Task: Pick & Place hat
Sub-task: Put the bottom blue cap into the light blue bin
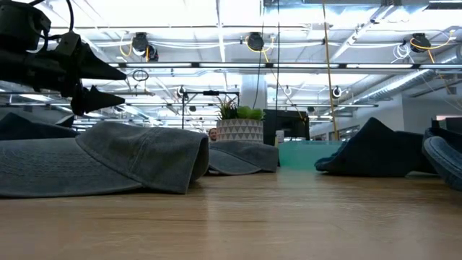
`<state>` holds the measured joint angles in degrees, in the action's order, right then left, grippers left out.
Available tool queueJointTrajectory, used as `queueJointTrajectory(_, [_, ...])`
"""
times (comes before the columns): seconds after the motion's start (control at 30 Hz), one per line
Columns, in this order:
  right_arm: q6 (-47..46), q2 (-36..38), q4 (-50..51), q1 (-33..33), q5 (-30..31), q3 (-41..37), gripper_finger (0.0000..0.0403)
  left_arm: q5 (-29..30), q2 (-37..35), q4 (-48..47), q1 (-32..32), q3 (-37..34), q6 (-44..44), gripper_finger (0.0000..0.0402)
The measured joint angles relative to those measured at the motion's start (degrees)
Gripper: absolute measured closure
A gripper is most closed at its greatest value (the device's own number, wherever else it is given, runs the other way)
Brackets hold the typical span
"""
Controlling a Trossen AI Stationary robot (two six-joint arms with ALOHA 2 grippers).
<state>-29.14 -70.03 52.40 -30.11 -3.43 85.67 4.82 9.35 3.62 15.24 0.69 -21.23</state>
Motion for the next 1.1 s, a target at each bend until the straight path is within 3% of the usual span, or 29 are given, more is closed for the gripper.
queueJointTrajectory(0.2, [7.00,-3.82,-1.84,3.09,-7.33,-0.02,0.0051,0.00,0.00,0.00,0.00,0.00,0.00,0.0002])
queueJointTrajectory(0.7, [22.08,-10.70,3.29,9.98,-10.06,-0.41,0.0051,0.00,0.01,0.01,0.00,0.00,0.00,0.0002])
queueJointTrajectory(1.1, [29.92,-12.32,-2.97,10.13,-9.96,-13.63,0.0051,0.00,0.00,0.00,-0.02,0.00,0.00,0.0002])
